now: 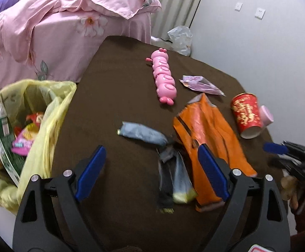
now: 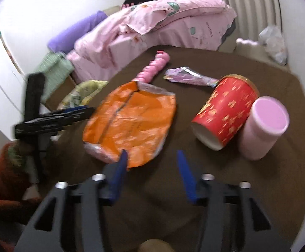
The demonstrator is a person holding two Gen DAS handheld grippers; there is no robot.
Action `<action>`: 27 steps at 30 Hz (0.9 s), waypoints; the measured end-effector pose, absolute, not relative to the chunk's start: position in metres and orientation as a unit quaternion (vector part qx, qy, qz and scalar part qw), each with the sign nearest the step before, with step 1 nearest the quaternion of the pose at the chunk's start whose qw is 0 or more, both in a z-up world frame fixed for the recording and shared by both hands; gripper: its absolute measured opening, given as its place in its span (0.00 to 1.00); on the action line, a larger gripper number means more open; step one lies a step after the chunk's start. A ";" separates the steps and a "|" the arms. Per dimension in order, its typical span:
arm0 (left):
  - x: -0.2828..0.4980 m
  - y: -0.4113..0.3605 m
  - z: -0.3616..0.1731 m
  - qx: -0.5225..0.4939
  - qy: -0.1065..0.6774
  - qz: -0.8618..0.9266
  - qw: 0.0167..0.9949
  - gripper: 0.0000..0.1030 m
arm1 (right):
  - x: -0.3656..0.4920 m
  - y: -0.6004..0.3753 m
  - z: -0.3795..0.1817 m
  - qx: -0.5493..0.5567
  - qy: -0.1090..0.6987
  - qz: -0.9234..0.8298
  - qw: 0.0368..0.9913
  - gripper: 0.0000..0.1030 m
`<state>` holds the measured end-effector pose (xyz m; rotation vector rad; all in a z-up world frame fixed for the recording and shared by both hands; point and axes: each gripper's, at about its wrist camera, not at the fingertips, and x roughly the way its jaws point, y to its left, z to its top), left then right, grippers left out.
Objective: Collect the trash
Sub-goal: 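Reach the left tool to the grey-black wrapper while the right reaches to the orange bag, then grasp the grey-black wrapper with the left tool while the right grasps the orange bag edge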
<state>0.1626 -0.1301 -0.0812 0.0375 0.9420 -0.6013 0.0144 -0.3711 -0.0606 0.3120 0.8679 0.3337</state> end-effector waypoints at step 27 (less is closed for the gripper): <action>0.126 -0.070 -0.077 -0.046 0.478 -0.268 0.836 0.27 | 0.047 -0.265 -0.050 -0.016 0.369 0.207 0.906 0.56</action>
